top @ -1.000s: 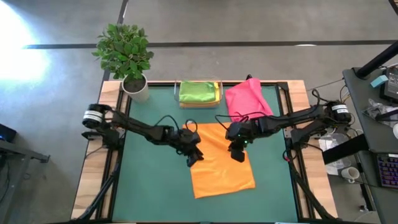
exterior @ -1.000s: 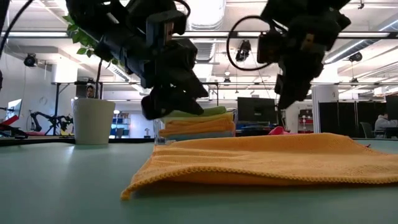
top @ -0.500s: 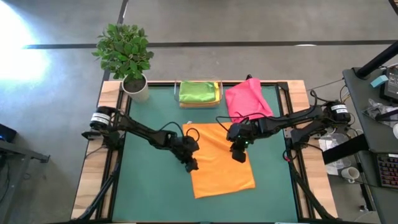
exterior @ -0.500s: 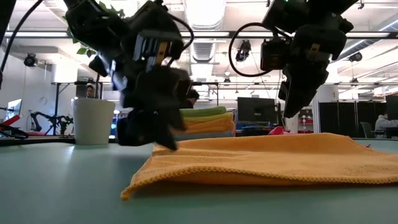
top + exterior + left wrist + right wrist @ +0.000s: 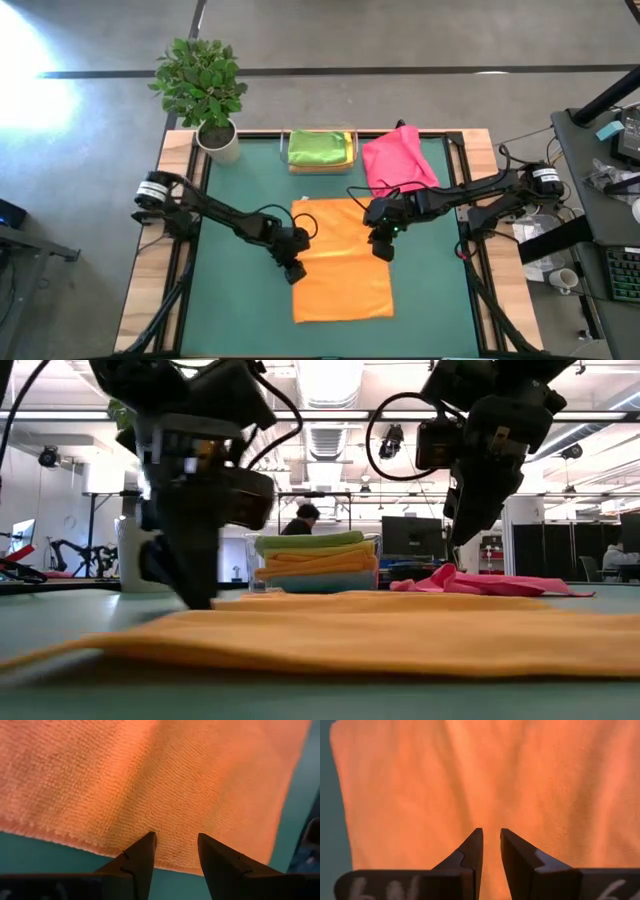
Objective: Fold microfiber towels
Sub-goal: Fold the orange microfiber towel
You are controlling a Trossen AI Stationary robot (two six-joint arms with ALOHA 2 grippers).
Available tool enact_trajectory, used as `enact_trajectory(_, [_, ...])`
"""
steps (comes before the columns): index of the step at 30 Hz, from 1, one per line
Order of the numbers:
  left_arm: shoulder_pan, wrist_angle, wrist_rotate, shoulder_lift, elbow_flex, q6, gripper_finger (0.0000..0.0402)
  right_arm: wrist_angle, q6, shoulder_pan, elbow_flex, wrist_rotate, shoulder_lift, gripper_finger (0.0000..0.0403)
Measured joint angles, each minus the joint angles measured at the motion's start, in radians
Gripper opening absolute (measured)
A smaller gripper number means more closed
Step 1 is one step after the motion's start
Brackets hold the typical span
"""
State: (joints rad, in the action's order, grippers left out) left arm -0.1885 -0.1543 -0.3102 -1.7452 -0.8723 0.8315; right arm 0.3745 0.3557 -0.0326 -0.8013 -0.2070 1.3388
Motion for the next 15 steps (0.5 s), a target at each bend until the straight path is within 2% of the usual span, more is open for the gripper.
enact_trajectory(3, [-0.005,-0.133,0.019,0.043,-0.007,-0.051,0.0138,0.001,0.001,0.0,0.001,0.0,0.0,0.0059])
enact_trajectory(7, [-0.008,-0.272,0.095,0.11,-0.014,-0.116,0.0138,-0.002,0.023,-0.005,0.002,0.001,0.0,0.0059])
enact_trajectory(15, [-0.05,-0.32,0.186,0.268,-0.018,-0.268,0.0138,-0.086,0.03,-0.07,0.002,0.0,0.0,0.0059])
